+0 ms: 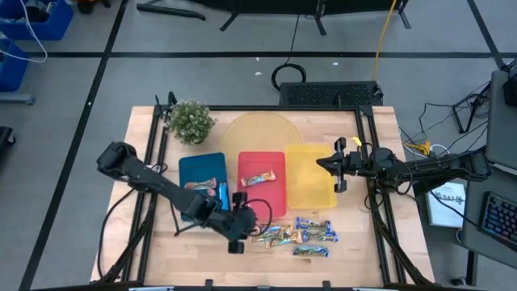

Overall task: Pick and place Granola Bars by type
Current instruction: Put the yellow granola bar into the pink bin

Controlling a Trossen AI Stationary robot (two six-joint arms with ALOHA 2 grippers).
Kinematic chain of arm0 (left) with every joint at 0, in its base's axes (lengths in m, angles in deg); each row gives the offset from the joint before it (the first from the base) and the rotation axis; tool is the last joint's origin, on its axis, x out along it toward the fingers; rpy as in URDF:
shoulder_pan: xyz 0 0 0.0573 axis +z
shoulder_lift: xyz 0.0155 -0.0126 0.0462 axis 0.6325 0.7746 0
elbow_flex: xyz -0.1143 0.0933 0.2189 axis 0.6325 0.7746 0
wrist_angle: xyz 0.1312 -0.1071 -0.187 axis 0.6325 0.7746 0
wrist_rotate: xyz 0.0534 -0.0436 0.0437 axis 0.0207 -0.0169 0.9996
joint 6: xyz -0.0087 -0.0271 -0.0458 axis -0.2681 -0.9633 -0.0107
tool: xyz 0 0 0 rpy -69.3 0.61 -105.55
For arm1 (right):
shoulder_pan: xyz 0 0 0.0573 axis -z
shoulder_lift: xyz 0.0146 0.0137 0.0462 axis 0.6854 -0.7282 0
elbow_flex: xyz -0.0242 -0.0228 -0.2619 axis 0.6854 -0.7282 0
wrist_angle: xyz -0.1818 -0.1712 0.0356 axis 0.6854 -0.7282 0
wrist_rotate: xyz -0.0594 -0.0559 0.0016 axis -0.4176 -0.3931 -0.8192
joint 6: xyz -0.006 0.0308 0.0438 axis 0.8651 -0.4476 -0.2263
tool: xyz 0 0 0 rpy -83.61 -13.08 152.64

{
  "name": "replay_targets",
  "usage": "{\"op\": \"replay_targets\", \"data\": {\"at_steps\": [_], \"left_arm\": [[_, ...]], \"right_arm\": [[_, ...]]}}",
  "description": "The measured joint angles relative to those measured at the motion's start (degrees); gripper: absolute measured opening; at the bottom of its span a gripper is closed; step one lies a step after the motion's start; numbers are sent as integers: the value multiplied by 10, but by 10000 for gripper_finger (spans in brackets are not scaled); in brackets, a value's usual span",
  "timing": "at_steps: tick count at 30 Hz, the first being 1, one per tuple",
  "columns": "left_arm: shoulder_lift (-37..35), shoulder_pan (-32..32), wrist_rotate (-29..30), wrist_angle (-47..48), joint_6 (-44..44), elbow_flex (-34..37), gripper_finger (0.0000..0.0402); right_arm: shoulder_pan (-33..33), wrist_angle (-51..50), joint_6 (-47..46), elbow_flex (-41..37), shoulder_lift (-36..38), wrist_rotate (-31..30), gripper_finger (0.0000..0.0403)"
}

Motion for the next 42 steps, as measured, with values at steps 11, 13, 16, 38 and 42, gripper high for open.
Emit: {"op": "replay_targets", "data": {"at_steps": [11,13,16,38,42], "left_arm": [[94,-9,-86,-90,-20,0,169],[107,-2,-87,-90,-30,0,182],[117,3,-91,-92,-28,0,203],[193,35,-83,-118,28,-3,278],[201,35,-79,-132,41,-3,278]], "right_arm": [[0,-6,-14,0,-1,-61,0],[0,-28,-14,0,-1,-61,0],[0,-33,-16,0,-3,-61,0],[0,-22,-18,0,-4,-61,0],[0,-19,-17,0,-4,-61,0]]}}
